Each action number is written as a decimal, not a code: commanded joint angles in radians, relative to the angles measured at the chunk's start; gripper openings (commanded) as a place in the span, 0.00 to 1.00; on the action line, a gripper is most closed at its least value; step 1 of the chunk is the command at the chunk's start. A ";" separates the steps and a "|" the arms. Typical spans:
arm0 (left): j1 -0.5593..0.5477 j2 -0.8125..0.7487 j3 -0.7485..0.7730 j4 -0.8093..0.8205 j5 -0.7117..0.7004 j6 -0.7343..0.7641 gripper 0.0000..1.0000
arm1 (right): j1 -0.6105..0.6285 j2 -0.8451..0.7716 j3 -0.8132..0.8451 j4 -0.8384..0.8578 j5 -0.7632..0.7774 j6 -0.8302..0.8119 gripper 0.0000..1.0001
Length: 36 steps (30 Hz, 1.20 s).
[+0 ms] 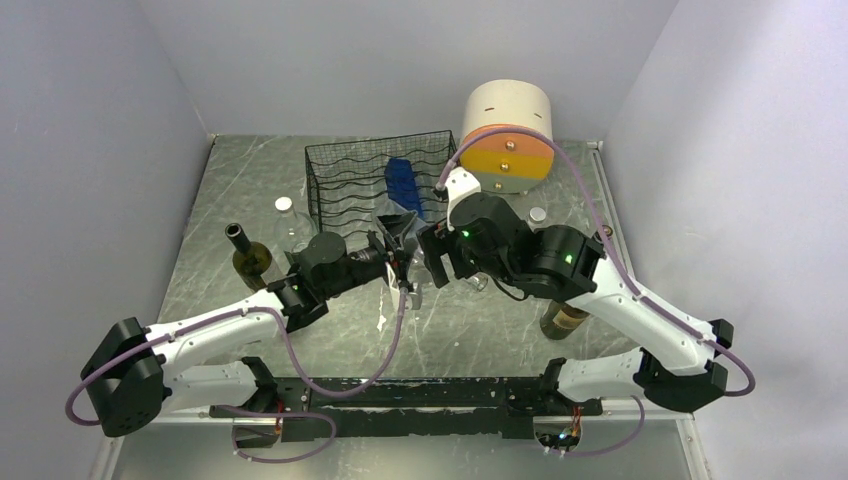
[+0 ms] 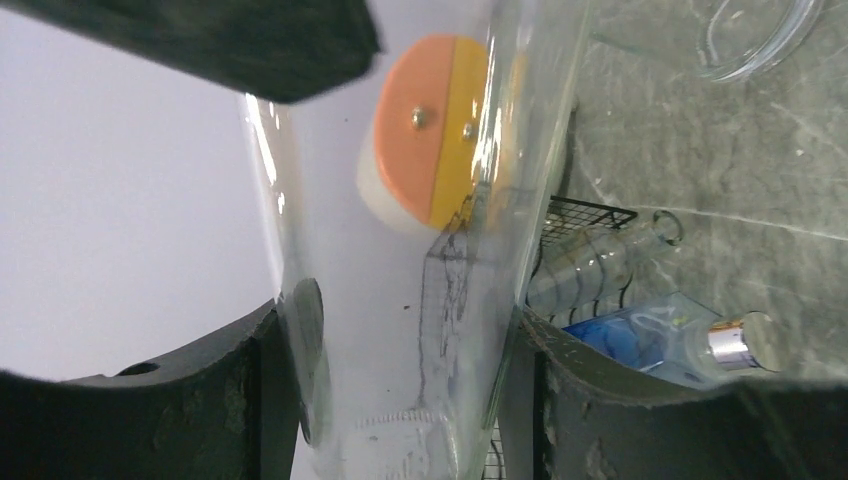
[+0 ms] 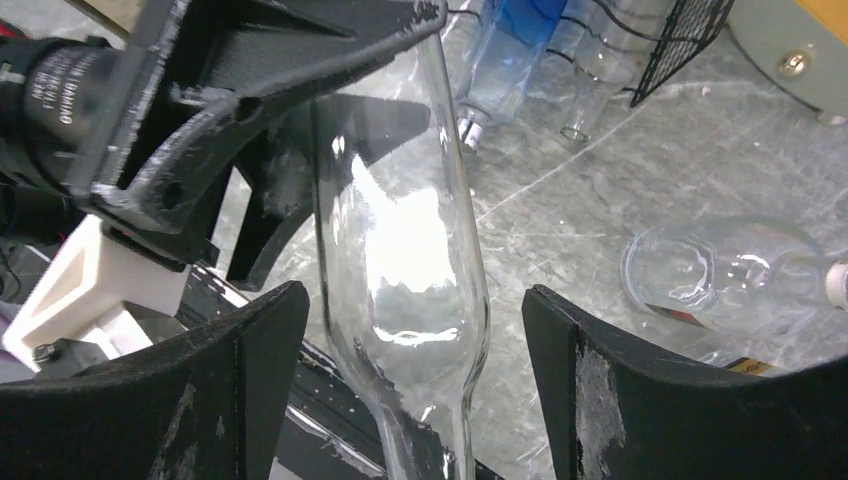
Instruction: Put the wine bottle on the wine rack
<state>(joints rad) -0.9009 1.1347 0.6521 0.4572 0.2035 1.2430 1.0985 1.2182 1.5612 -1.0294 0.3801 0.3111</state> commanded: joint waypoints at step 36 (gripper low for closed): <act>-0.006 -0.056 -0.068 0.216 -0.071 -0.215 0.97 | -0.087 -0.091 -0.183 0.216 0.087 0.035 0.00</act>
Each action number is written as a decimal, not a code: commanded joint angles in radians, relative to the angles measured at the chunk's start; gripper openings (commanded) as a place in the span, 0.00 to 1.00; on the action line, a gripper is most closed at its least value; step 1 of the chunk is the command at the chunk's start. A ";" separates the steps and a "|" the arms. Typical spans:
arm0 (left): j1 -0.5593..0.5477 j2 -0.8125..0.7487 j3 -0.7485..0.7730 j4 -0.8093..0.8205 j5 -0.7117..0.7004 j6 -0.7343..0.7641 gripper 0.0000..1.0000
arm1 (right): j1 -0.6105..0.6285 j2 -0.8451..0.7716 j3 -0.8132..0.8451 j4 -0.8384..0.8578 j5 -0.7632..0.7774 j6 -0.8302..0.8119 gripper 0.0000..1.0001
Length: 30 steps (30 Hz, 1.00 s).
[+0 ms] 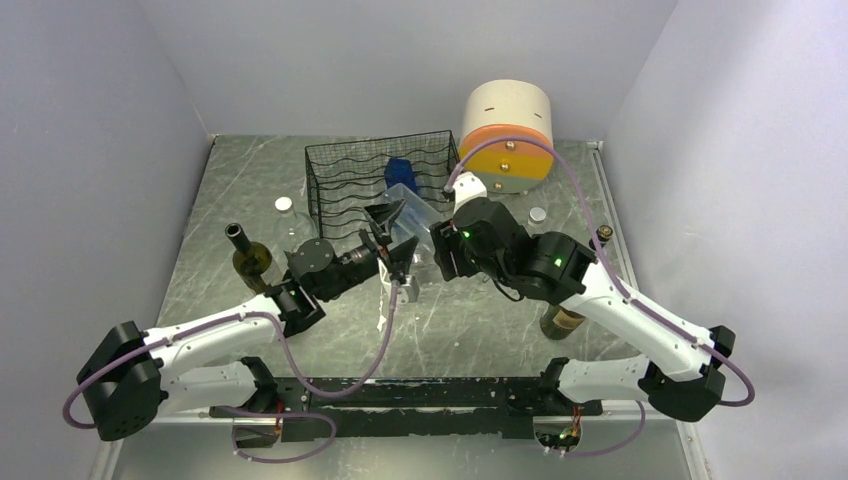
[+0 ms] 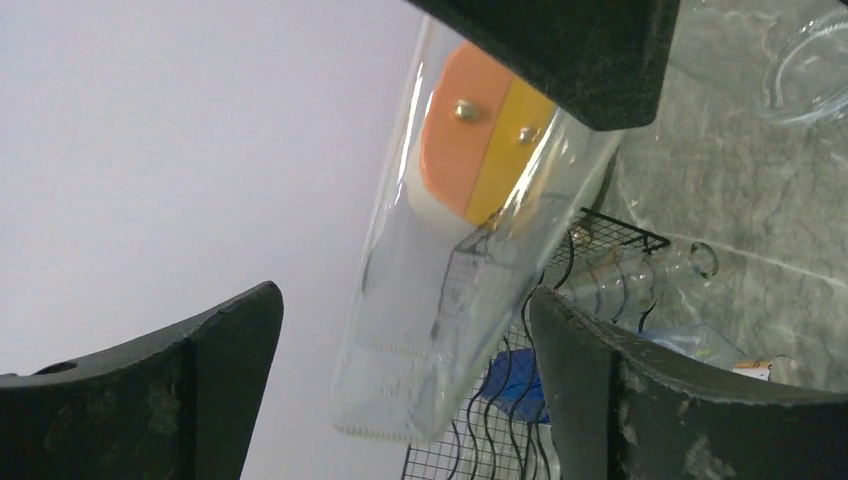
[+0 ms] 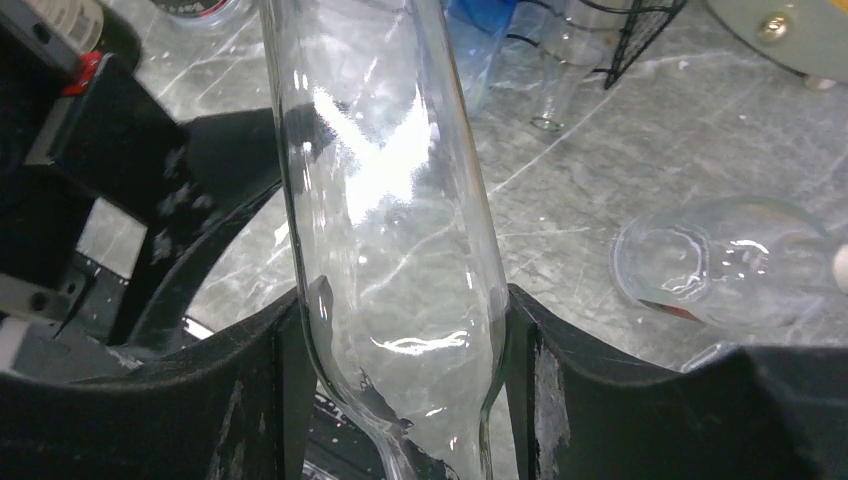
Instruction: Put the wine bottle on the wine rack
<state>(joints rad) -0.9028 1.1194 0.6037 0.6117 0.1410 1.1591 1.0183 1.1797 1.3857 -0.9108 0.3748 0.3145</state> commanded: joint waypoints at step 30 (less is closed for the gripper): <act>-0.004 -0.240 0.464 -0.931 -0.737 -1.390 0.97 | -0.013 -0.064 -0.331 0.538 -0.110 0.193 0.00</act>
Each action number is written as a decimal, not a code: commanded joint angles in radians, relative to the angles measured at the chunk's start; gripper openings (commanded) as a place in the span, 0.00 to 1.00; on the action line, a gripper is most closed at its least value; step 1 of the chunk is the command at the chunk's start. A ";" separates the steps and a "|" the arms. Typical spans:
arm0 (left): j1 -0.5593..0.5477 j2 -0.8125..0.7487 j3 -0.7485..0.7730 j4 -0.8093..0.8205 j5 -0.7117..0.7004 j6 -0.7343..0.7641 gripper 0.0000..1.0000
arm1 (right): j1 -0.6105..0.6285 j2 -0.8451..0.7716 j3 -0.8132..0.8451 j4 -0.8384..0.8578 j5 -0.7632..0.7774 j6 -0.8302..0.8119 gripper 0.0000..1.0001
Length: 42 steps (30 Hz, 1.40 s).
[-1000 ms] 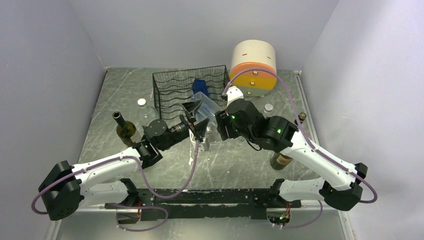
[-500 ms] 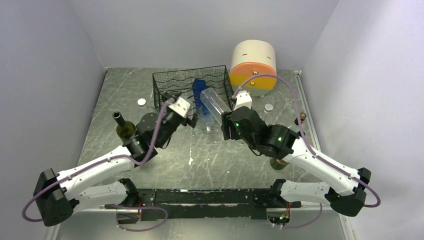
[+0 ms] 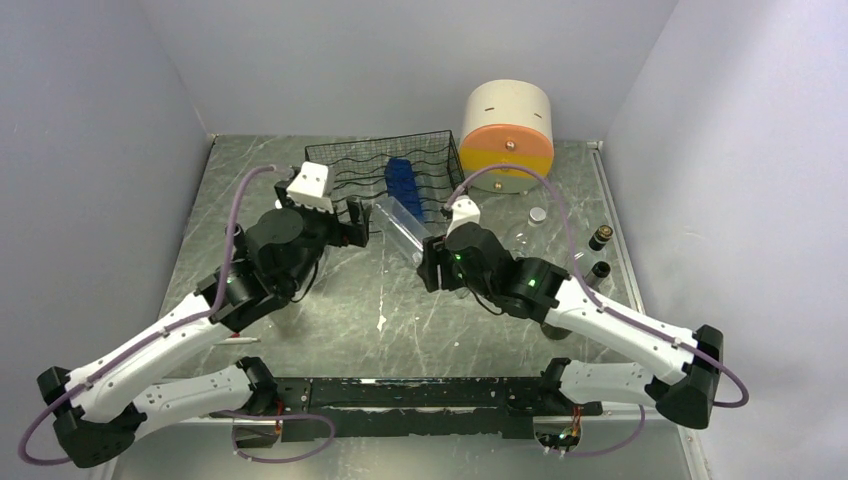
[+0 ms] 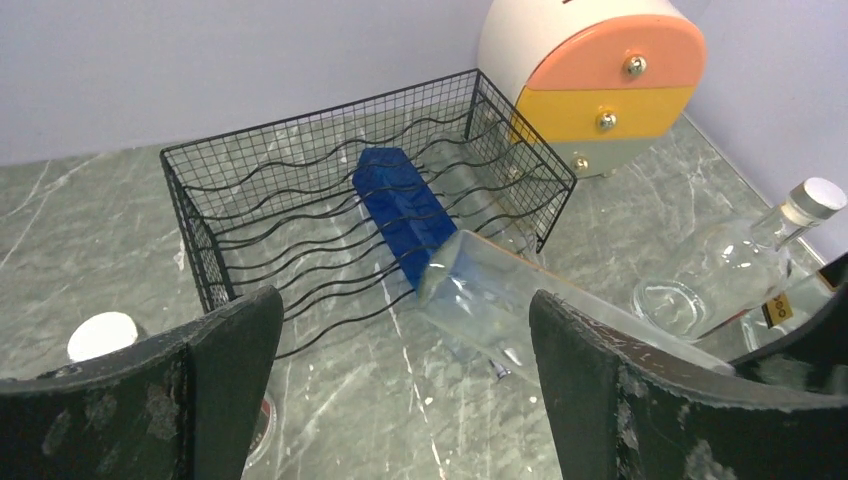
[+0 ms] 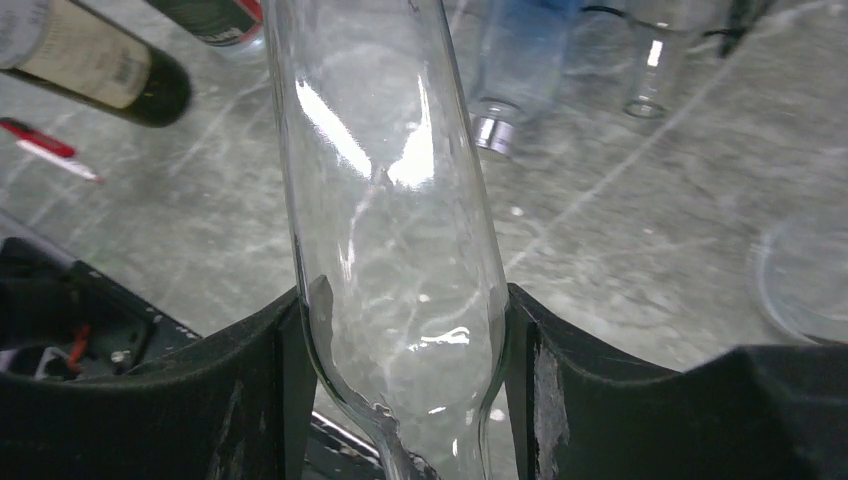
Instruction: Put the wine bottle on the wine rack
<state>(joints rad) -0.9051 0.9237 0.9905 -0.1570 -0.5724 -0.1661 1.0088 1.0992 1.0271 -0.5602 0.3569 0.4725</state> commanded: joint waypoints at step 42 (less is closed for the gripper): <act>-0.002 -0.142 0.140 -0.277 0.053 -0.053 0.97 | 0.025 0.677 0.214 0.540 0.153 0.223 0.00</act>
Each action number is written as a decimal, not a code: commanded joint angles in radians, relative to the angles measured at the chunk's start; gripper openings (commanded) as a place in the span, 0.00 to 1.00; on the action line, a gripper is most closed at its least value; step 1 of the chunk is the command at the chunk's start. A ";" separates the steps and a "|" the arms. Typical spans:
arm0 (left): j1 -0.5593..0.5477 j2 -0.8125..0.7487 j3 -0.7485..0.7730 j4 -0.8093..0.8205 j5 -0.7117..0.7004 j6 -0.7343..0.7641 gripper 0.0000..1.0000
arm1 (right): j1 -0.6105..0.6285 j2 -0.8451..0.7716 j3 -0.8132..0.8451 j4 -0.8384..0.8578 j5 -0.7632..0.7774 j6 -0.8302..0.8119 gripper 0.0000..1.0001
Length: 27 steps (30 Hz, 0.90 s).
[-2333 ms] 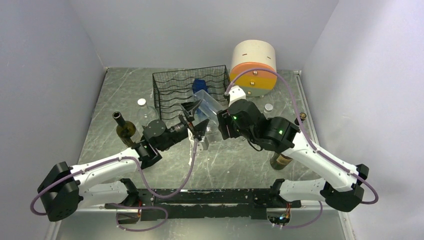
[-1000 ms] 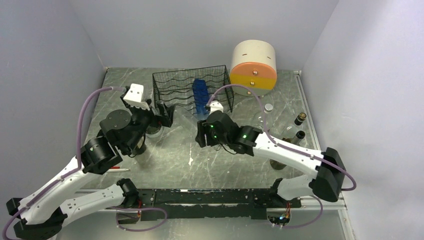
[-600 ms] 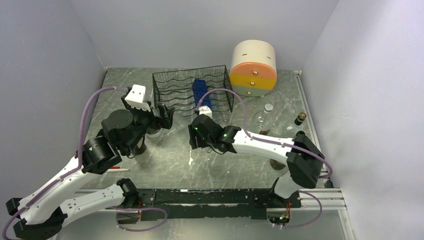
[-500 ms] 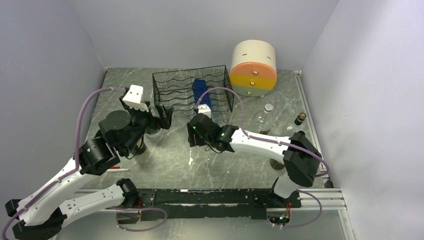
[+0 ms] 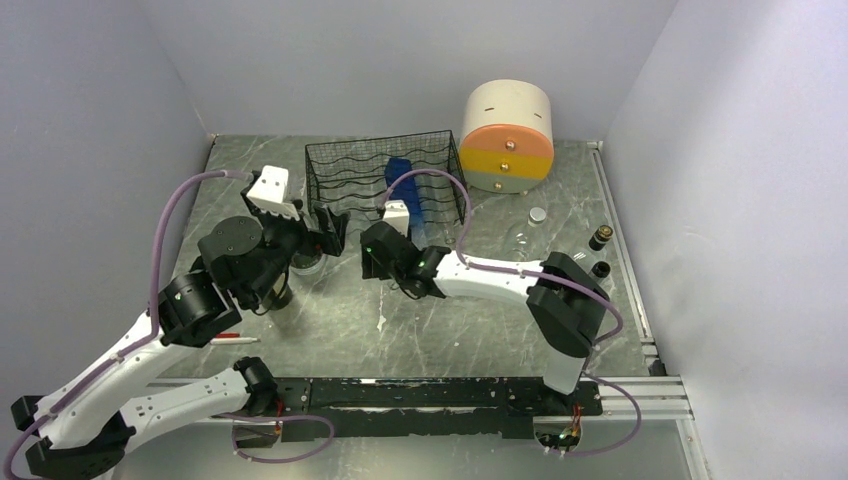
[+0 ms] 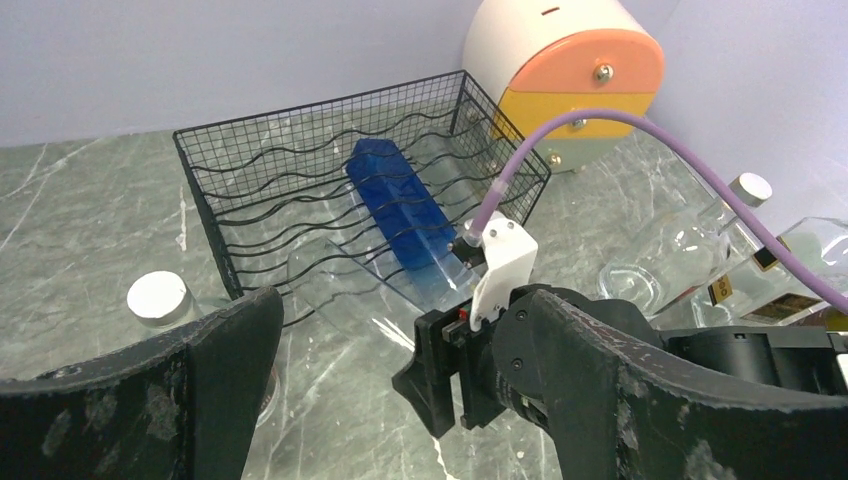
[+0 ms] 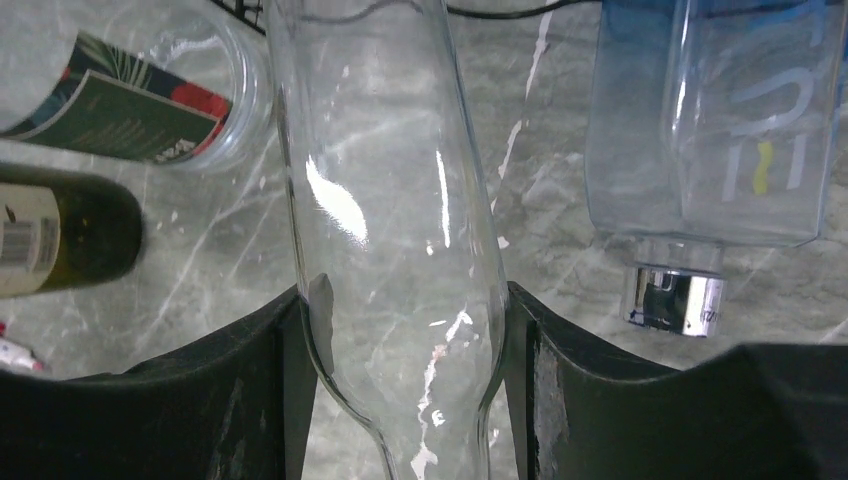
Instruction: Put the wine bottle on the wine rack
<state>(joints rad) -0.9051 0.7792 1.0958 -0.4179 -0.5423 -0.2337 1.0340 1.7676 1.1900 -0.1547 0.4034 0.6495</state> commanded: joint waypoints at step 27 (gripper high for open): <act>-0.002 0.001 0.087 -0.149 0.085 -0.049 0.97 | -0.117 0.424 0.384 0.214 0.196 0.127 0.06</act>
<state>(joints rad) -0.9051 0.8120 1.2057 -0.5514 -0.4706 -0.2554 0.9279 2.1712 1.5208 -0.0425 0.5438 0.7662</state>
